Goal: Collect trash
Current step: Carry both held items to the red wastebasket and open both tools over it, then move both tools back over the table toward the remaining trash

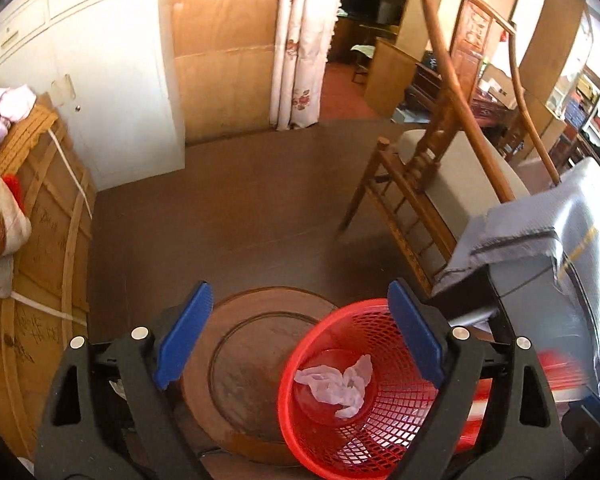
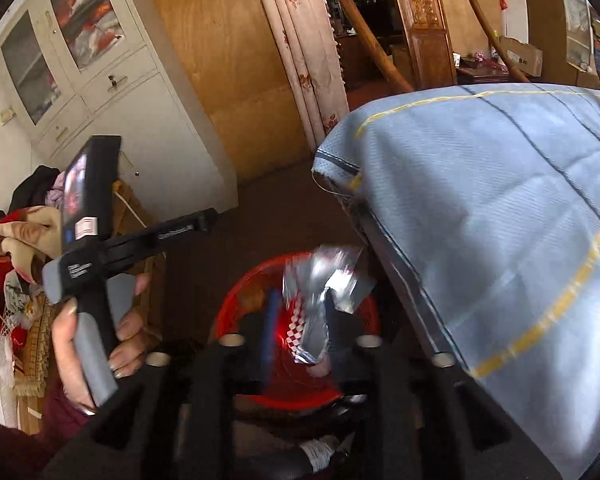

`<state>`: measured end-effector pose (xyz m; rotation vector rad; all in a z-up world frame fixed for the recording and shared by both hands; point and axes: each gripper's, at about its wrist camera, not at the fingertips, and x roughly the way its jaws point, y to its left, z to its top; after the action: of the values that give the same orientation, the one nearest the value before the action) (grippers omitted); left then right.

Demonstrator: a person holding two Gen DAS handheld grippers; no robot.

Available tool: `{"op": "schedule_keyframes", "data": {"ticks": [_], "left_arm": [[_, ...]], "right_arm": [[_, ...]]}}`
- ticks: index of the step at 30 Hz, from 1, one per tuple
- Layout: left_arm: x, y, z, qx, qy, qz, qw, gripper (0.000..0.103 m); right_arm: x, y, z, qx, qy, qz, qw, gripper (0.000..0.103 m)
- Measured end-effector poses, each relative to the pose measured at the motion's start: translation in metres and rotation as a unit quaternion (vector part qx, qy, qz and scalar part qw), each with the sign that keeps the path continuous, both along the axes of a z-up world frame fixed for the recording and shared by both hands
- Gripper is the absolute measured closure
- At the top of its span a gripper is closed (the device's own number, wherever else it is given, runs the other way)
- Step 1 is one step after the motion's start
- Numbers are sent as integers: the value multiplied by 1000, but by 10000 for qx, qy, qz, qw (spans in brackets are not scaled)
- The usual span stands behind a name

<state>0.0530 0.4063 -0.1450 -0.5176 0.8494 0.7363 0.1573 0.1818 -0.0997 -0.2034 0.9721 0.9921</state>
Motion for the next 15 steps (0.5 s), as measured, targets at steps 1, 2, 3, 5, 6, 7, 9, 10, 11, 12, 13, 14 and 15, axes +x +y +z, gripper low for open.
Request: {"op": "schedule_keyframes", "data": {"ticks": [1,2,3,5,6,7,9,10,11,12,13,14,15], "left_arm": [[-1,3,1,-13,2,22,10000,17],[1,4,0,-22,2,41,10000,17],[1,4,0,-26,2,52,10000,17],[2,4,-2,-44,-6,20,10000,17],[2,3,-1,-54,-11,-10,10000,17],[2,0,0,-50,-15,-31,10000,17],[2,-4,4,-16,-55,-85,9999,17],[1,-6,7,10,-85,-117,9999,17],[0,-10,10,44,-119,-153,9998,17],[0,-14,16,89,-163,-205,9996,17],[0,-20,19,129,-198,-252,9994,17],[0,-25,23,168,-237,-307,9991,17],[0,-30,29,209,-291,-381,9986,17]], "right_arm": [[0,1,2,27,-1,21,10000,71],[-1,2,5,32,-49,12,10000,69],[-2,0,8,29,-120,-8,9999,67],[-1,-3,12,62,-241,-63,9997,62],[-1,-6,15,111,-274,-109,9995,59],[-2,-8,19,168,-300,-159,9993,57],[-3,-20,24,270,-356,-244,9987,52],[-4,-25,29,319,-410,-309,9982,51],[-4,-32,31,361,-457,-359,9977,48],[-7,-41,35,404,-508,-415,9970,46],[-9,-48,41,459,-577,-491,9961,45],[-10,-54,45,498,-631,-551,9952,42],[-12,-62,50,546,-705,-634,9940,40]]}}
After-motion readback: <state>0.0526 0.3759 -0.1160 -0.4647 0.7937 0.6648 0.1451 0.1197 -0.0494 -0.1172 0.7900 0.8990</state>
